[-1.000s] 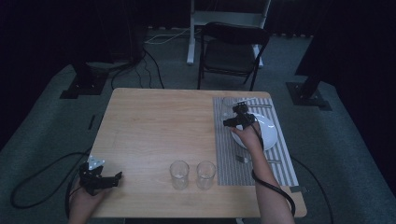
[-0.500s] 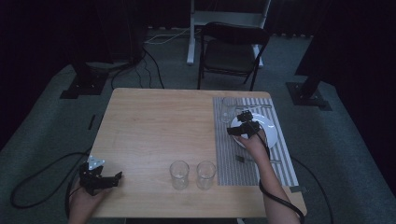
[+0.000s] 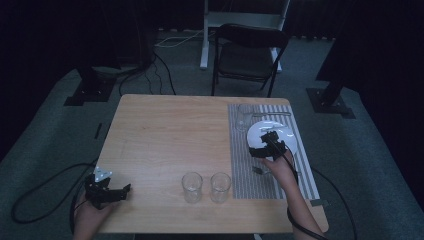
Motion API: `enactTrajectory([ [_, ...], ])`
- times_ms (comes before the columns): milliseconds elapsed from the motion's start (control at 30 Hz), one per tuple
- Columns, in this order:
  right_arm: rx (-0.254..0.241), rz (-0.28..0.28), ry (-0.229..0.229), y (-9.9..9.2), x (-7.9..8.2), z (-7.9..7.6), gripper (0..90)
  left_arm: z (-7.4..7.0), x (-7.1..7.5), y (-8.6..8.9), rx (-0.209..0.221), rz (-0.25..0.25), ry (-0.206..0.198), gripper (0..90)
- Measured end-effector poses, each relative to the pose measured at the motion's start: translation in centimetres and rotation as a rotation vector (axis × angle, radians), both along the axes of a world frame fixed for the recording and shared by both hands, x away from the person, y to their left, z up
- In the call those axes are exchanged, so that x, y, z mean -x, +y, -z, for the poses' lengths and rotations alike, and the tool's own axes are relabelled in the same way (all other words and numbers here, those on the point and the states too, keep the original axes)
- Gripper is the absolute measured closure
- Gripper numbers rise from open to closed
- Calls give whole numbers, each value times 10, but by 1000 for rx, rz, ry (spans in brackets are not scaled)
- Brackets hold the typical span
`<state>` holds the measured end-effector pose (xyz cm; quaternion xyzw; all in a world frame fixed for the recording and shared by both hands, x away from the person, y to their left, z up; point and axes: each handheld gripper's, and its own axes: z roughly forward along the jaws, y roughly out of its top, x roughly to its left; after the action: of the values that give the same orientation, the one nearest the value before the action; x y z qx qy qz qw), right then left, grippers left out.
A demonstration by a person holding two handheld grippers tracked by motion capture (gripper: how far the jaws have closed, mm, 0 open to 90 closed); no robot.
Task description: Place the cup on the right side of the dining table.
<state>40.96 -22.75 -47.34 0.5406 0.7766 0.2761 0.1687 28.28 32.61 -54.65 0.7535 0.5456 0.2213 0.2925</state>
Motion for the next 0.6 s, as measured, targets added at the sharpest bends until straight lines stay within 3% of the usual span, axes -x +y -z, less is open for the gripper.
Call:
enactTrajectory([
  [167,-13,-6,-17,-5,12,-1,177,0,0,0,0,0,0,2],
  [300,-25,7,-58,-10,26,-2,177,0,0,0,0,0,0,2],
  [600,-64,23,-85,-22,56,3,157,0,0,0,0,0,0,2],
])
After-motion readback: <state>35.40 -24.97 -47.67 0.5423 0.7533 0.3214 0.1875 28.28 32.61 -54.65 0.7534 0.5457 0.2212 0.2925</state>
